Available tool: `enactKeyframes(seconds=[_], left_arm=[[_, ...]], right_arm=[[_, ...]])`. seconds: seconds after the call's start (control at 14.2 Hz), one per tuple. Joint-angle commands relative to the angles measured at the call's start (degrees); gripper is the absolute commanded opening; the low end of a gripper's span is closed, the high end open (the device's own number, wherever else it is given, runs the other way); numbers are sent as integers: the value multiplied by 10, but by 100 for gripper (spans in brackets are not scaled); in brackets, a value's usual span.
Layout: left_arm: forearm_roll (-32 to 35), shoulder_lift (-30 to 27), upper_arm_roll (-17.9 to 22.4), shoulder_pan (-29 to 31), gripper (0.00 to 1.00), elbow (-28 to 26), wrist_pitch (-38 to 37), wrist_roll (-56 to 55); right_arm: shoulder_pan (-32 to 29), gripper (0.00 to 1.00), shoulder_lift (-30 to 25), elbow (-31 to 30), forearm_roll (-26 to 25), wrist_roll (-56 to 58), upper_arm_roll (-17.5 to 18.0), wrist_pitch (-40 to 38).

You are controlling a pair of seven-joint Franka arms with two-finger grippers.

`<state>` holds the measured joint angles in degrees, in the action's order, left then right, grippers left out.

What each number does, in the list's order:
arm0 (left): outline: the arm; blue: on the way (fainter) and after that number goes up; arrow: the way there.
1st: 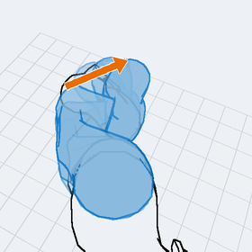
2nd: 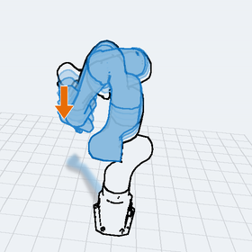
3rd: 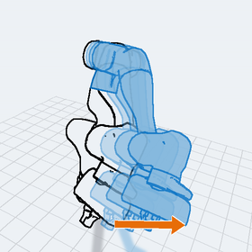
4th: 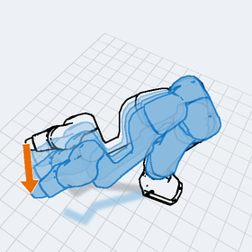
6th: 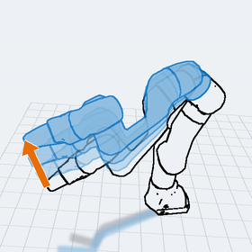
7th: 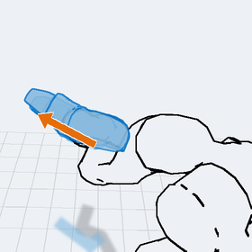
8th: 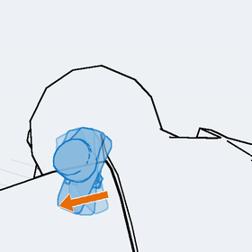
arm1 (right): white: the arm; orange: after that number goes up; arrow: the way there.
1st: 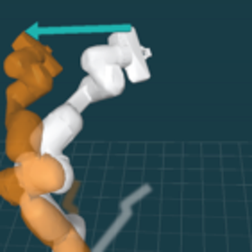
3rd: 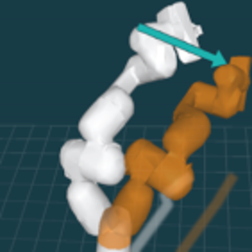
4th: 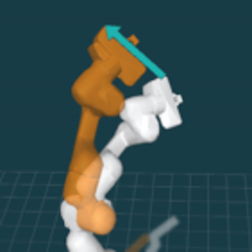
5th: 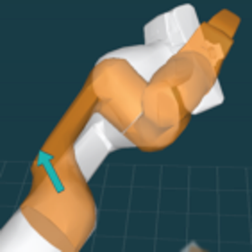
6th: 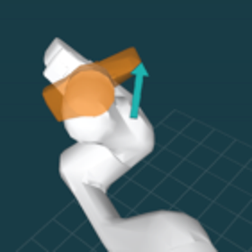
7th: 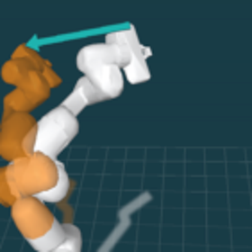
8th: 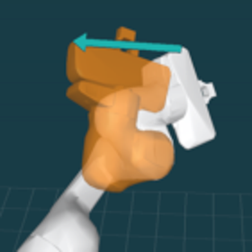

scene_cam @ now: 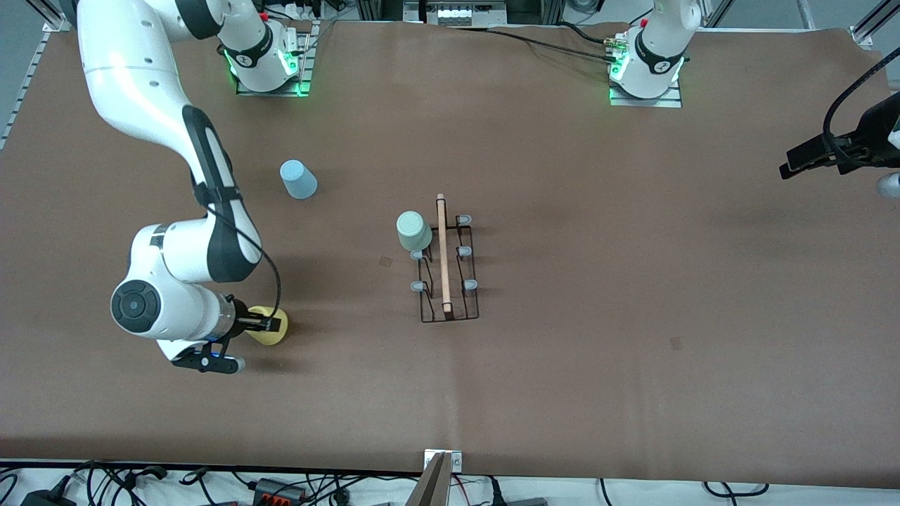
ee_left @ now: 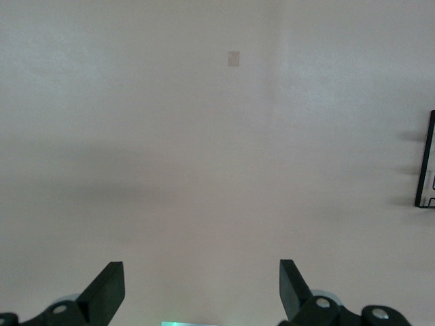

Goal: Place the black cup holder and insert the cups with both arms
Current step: 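Carry the yellow cup with the right gripper and insert it into the holder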

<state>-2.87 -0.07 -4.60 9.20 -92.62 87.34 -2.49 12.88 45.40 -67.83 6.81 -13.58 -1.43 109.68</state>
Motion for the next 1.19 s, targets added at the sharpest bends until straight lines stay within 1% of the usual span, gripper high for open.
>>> enactKeyframes(seconds=[0.0,0.14,0.35,0.49,0.7,0.91,1.12], left_arm=[[4,3,-7,7,100,12,-9,4],[3,5,-6,8,100,10,-7,4],[3,6,-6,7,100,13,-4,4],[3,5,-6,8,100,12,-9,6],[3,6,-6,8,100,13,-9,6],[3,5,-5,8,100,13,-9,6],[3,5,-1,8,100,12,-11,7]], right_arm=[[29,16,-38,25,3,-2,34,-39],[71,16,-41,38,1,-10,30,-39],[111,16,-42,54,1,-71,30,-34],[125,16,-42,54,1,-113,34,-29],[151,16,-40,54,1,-166,32,31],[153,16,-34,52,1,-173,33,42],[180,16,-18,49,5,-169,34,41]])
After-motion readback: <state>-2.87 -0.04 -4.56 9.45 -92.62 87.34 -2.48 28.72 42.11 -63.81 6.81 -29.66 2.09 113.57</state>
